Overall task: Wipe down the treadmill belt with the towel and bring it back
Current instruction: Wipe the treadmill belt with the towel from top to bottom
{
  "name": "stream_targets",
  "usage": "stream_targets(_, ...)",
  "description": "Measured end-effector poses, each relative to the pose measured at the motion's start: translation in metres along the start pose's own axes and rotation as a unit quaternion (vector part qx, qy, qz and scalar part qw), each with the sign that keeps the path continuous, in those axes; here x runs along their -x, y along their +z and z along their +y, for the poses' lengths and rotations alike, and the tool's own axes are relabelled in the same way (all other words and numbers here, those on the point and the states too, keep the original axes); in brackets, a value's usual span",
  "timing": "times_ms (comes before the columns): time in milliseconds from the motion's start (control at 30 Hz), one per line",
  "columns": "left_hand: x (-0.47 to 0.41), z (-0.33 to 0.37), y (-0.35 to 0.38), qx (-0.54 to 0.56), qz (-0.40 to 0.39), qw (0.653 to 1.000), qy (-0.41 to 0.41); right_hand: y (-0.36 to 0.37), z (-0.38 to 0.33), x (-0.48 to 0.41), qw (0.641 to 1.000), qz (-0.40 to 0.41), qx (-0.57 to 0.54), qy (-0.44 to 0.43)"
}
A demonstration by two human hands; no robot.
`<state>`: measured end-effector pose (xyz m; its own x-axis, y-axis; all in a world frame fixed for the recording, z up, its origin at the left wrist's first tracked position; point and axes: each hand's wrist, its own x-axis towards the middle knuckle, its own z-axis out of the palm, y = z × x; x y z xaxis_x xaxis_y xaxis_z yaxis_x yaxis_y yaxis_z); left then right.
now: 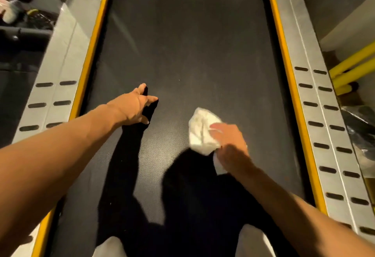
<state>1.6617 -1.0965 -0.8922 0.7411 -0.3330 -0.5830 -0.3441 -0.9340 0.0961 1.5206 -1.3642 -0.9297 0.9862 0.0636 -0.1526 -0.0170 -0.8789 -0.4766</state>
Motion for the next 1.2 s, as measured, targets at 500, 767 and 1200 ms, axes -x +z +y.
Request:
stream_targets(500,0.025,-0.037,0.028,0.08,-0.005,0.995,-0.055,0.037,-0.051,0.023,0.97,-0.022,-0.121,-0.21)
stream_targets(767,0.054,-0.024,0.047,-0.008,-0.032,0.991,-0.131,0.025,-0.055,0.01,0.994,-0.056,-0.035,-0.091)
stream_targets(1200,0.048,-0.03,0.056,0.035,-0.06,0.991,-0.117,0.042,-0.091,0.025,0.977,-0.064,-0.049,-0.196)
